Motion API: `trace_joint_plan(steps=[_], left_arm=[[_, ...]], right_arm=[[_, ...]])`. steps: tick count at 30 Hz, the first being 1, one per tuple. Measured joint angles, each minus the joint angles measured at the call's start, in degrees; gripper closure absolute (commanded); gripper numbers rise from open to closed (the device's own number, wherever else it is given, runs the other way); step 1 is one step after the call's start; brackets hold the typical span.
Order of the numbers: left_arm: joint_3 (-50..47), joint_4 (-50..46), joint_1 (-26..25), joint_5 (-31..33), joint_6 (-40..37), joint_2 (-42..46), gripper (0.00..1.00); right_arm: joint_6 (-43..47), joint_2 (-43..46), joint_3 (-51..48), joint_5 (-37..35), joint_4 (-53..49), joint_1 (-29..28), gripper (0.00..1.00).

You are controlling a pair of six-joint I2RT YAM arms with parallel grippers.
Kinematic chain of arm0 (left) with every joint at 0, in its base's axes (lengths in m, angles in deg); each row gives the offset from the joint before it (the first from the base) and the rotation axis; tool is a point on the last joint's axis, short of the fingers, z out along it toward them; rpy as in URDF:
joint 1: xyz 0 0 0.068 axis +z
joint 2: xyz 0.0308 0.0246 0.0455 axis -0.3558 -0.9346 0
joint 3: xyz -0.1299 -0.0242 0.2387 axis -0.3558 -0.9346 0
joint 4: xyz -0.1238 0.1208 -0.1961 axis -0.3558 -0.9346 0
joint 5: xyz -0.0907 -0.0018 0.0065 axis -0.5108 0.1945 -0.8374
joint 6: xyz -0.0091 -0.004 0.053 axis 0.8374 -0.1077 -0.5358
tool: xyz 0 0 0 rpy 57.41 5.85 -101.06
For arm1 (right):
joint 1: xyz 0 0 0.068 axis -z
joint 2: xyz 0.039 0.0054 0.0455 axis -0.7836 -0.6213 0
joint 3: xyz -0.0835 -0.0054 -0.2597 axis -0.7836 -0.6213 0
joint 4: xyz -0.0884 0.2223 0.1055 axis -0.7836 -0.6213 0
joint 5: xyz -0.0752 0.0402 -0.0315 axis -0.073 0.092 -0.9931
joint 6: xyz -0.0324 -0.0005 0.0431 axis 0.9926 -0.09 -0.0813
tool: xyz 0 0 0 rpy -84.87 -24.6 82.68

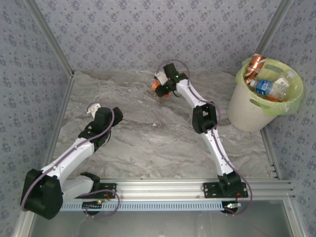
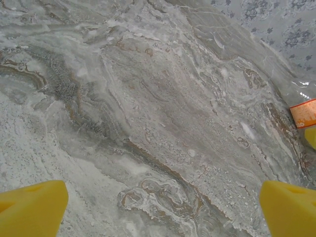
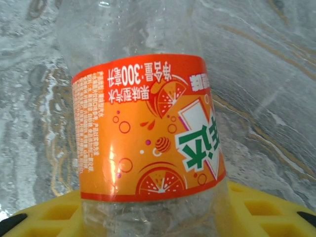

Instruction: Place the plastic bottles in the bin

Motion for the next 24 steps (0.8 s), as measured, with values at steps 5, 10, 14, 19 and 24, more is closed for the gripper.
trace_joint_plan(steps=[5, 10, 14, 19, 24], left_arm=[[0.0, 0.0, 0.0, 0.0, 0.0, 0.85, 0.01], [-0.17, 0.07, 0.0, 0.0, 0.15, 1.01, 0.01], [-0.74, 0.13, 0.0, -0.02, 0.44, 1.07, 0.0], [-0.96, 0.15, 0.0, -0.24, 0.44, 1.05, 0.01], [-0.96, 0.61, 0.0, -1.14, 0.46, 0.61, 0.01]], right_arm=[[-0.87, 9.09, -15.15, -3.54, 4.5, -0.04, 0.55], [-1.07, 20.79, -29.51, -4.42, 8.24, -0.02, 0.55], [-1.46, 32.0, -42.58, -4.5, 12.22, -0.02, 0.55], [-3.32, 44.59, -57.35, -4.66, 16.48, -0.02, 0.55], [-5.57, 53.4, -69.0, -5.18, 18.95, 0.02, 0.56]])
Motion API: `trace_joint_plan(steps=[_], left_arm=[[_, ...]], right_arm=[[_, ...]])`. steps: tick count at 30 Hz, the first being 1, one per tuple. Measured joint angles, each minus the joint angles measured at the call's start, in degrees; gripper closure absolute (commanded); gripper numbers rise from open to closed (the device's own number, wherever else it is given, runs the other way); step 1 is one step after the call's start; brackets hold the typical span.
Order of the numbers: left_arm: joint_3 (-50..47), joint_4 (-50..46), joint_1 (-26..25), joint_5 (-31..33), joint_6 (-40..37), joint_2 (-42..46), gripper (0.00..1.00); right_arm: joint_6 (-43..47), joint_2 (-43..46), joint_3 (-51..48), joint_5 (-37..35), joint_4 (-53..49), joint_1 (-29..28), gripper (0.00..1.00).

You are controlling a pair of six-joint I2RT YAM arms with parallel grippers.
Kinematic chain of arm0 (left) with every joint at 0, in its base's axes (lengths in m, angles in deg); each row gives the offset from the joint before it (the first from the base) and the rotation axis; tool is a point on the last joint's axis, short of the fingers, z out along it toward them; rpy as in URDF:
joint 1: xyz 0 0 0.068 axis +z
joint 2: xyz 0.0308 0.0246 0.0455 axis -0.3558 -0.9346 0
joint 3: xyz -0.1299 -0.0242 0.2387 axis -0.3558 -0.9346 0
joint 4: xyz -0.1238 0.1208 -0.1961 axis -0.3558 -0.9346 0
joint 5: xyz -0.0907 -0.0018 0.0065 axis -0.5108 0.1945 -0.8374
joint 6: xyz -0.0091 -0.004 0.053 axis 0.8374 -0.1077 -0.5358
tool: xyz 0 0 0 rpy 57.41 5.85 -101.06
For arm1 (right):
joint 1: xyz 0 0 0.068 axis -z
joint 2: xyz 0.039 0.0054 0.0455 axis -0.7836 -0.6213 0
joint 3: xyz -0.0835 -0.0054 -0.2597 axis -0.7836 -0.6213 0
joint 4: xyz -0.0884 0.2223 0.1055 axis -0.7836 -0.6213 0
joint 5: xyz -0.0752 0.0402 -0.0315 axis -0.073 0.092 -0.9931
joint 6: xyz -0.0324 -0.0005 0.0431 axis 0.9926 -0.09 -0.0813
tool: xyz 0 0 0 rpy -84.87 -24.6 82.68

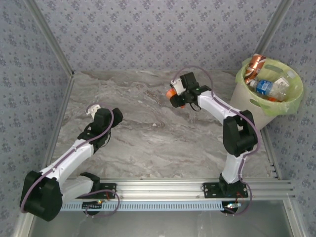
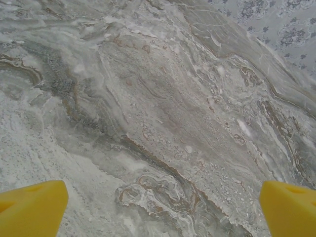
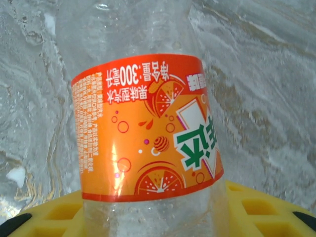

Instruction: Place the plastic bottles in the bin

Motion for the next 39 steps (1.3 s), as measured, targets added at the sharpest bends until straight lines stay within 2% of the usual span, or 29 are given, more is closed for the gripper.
trace_joint_plan(steps=[6, 12, 14, 18, 23, 24, 26, 28, 29, 33, 39], left_arm=[[0.02, 1.36, 0.0, -1.01, 0.2, -1.68, 0.0], [0.63, 1.95, 0.0, -2.54, 0.2, -4.37, 0.01], [0.92, 2.36, 0.0, -2.91, 0.22, -5.01, 0.01], [1.46, 2.97, 0.0, -3.65, 0.46, -6.36, 0.01], [1.53, 4.17, 0.09, -4.35, 0.59, -7.8, 0.01], [1.6, 4.24, 0.09, -4.66, 0.61, -8.11, 0.01], [1.79, 4.28, 0.09, -4.96, 0.61, -8.66, 0.01], [2.1, 4.33, 0.09, -5.18, 0.61, -9.03, 0.01], [2.25, 4.35, 0.09, -5.18, 0.61, -9.09, 0.01], [2.43, 4.74, 0.09, -5.18, 0.61, -9.09, 0.01], [2.45, 4.7, 0.09, -5.11, 0.61, -9.09, 0.01]], right_arm=[[-3.89, 11.15, -10.14, -0.92, 1.64, 0.22, 0.56], [-7.08, 25.57, -11.21, -5.22, 4.09, 1.68, 0.56], [-9.03, 29.64, -9.75, -6.95, 3.87, 4.55, 0.56], [-13.27, 34.6, -4.2, -9.92, 1.86, 17.35, 0.54], [-18.91, 34.4, 2.1, -11.96, -1.49, 33.24, 0.48], [-20.06, 33.29, 3.58, -11.93, -2.49, 35.43, 0.44], [-22.16, 29.81, 7.45, -11.93, -5.03, 37.92, 0.29], [-24.17, 25.18, 12.15, -12.11, -8.22, 38.51, 0.11], [-24.68, 23.45, 13.6, -12.41, -9.18, 38.49, 0.08], [-26.08, 21.44, 14.25, -14.27, -12.7, 37.53, 0.05], [-25.51, 26.16, 12.96, -14.86, -13.77, 35.06, 0.03]])
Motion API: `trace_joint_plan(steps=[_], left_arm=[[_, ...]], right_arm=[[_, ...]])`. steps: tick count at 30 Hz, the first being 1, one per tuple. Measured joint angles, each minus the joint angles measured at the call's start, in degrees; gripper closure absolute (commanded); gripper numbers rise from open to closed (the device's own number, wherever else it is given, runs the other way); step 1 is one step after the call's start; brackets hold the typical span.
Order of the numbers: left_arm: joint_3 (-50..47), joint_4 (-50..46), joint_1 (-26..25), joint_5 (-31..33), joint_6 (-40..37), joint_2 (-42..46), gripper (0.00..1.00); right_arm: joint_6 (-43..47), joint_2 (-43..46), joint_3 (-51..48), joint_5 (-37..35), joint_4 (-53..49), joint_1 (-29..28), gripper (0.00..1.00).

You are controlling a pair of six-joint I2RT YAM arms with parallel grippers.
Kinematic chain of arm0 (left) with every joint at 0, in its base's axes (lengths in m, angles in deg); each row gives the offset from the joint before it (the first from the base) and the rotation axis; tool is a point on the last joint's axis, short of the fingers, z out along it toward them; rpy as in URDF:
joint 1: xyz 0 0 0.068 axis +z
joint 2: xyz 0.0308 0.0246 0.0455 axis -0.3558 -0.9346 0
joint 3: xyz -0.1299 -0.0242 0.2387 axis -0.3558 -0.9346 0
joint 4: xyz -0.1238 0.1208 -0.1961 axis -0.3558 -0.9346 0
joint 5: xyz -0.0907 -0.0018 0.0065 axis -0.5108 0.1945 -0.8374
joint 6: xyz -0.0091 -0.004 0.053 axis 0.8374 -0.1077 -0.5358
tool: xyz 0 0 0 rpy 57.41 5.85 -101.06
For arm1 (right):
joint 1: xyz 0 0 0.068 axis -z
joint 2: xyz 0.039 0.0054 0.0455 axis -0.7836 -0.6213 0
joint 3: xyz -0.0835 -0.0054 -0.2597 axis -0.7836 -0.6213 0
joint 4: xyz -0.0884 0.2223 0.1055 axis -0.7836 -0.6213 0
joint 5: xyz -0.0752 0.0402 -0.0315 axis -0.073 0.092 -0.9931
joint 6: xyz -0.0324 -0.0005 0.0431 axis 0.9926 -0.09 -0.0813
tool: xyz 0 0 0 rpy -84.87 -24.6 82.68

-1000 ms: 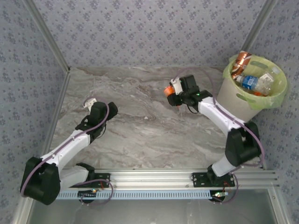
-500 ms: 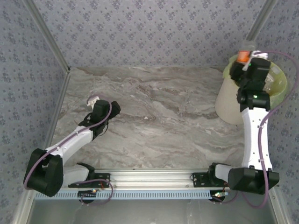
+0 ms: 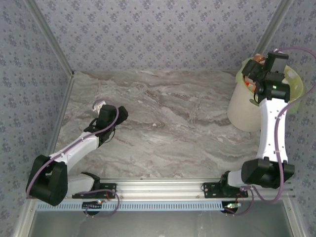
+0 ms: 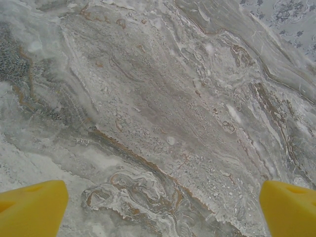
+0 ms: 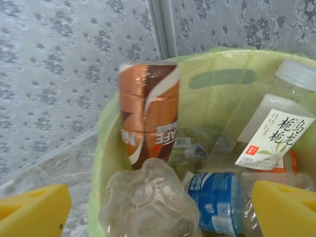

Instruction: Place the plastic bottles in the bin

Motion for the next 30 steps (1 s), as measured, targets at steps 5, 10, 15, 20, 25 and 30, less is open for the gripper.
trace_joint_plan(steps=[5, 10, 15, 20, 25, 30], left_arm=[[0.66, -1.29, 0.02, 2.23, -1.07, 0.81, 0.01], [1.36, -3.74, 2.01, 8.57, -6.01, 6.12, 0.01], [1.09, -4.42, 8.5, 17.92, -14.1, 11.45, 0.01], [-5.51, 2.45, 17.57, 21.57, -23.52, 13.38, 0.01], [-13.38, 11.32, 22.36, 16.0, -30.08, 5.64, 0.01], [-13.92, 18.51, 22.51, 7.96, -34.97, -3.08, 0.0]], right_arm=[[5.31, 9.66, -8.48, 2.82, 4.7, -5.14, 0.0], [12.55, 19.21, -25.94, 8.74, 14.88, -7.48, 0.0], [18.05, 21.29, -44.3, 13.88, 24.5, -7.21, 0.0], [20.65, 17.86, -58.77, 20.65, 34.05, -6.43, 0.0], [20.61, 8.2, -61.92, 22.36, 44.11, -6.32, 0.0], [20.61, 0.15, -64.74, 22.12, 53.66, -6.03, 0.0]])
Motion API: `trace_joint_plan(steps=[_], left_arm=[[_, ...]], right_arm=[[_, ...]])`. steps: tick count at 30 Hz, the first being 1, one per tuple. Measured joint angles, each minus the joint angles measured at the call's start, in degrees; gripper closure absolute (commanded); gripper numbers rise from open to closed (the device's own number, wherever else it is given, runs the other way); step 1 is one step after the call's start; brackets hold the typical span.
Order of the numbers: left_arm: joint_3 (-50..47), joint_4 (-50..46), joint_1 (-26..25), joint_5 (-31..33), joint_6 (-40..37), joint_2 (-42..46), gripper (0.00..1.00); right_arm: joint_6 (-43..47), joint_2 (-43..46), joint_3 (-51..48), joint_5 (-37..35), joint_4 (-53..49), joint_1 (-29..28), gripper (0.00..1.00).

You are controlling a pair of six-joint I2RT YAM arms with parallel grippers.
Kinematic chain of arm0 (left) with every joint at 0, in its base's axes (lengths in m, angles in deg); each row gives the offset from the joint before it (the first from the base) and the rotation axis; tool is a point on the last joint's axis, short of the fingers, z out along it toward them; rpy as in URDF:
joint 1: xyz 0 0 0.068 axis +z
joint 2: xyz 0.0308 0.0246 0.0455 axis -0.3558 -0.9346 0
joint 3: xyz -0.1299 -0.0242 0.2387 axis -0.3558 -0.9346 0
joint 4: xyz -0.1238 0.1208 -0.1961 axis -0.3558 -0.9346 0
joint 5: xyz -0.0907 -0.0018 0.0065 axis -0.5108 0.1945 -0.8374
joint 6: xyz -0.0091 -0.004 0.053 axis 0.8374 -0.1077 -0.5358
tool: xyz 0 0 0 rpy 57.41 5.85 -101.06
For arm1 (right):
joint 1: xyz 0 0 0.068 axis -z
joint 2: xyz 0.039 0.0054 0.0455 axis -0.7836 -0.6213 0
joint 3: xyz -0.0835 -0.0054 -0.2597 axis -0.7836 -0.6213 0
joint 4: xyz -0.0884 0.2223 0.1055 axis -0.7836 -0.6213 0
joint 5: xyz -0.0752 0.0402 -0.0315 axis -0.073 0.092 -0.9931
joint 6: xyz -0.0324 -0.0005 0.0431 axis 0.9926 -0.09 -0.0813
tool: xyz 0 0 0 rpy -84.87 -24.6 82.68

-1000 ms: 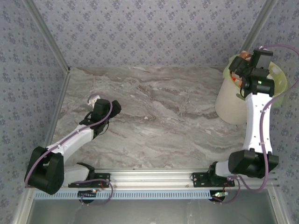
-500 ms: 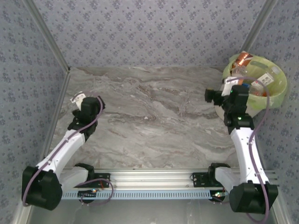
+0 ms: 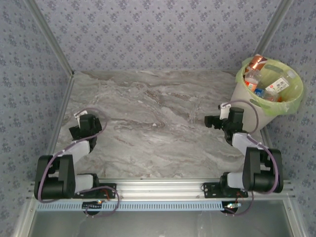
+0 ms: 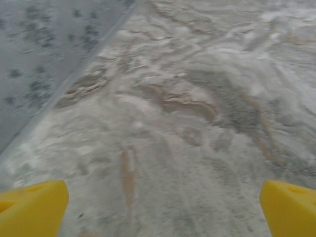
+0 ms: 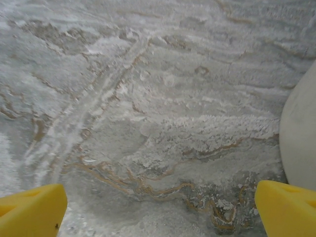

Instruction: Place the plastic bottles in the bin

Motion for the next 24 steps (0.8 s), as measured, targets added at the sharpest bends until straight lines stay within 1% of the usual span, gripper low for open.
trace_joint_plan(steps=[3, 7, 10, 11, 13, 15, 18, 19, 21, 24], left_arm=[[0.0, 6.86, 0.0, -4.11, -2.93, -2.86, 0.0], [-0.04, 14.25, 0.0, -10.12, -5.57, -6.12, 0.0], [-3.17, 26.97, -0.13, -12.57, -6.71, -10.29, 0.0], [-4.02, 29.49, -0.13, -12.92, -6.78, -12.24, 0.01], [-3.91, 28.48, -0.2, -12.15, -6.67, -14.58, 0.01], [-3.58, 28.65, -0.61, -10.88, -6.69, -15.1, 0.0], [-2.34, 29.0, -0.92, -9.92, -6.69, -15.1, 0.01], [-1.99, 29.22, -1.03, -9.7, -6.69, -15.1, 0.01], [-1.73, 29.62, -1.14, -9.27, -6.69, -15.1, 0.01], [-1.73, 29.77, -1.14, -9.18, -6.69, -15.1, 0.01]], right_arm=[[0.02, -2.08, -0.46, -0.02, 3.45, 0.2, 0.0], [0.0, -2.64, -0.48, 0.46, 8.92, 0.24, 0.0], [-0.24, -2.64, -1.95, 0.7, 14.32, 0.17, 0.0], [-0.28, -2.64, -2.8, 0.66, 15.98, -0.02, 0.0], [-0.24, -2.64, -5.27, 0.33, 19.65, -0.68, 0.0], [-0.2, -2.82, -7.76, -0.46, 23.3, -1.77, 0.0], [0.04, -5.81, -10.49, -2.45, 29.51, -3.63, 0.0], [-0.17, -7.8, -10.29, -4.09, 30.29, -4.13, 0.0], [-1.31, -9.94, -8.66, -6.12, 28.5, -3.72, 0.0], [-2.25, -10.14, -7.41, -8.5, 28.76, -2.51, 0.0]])
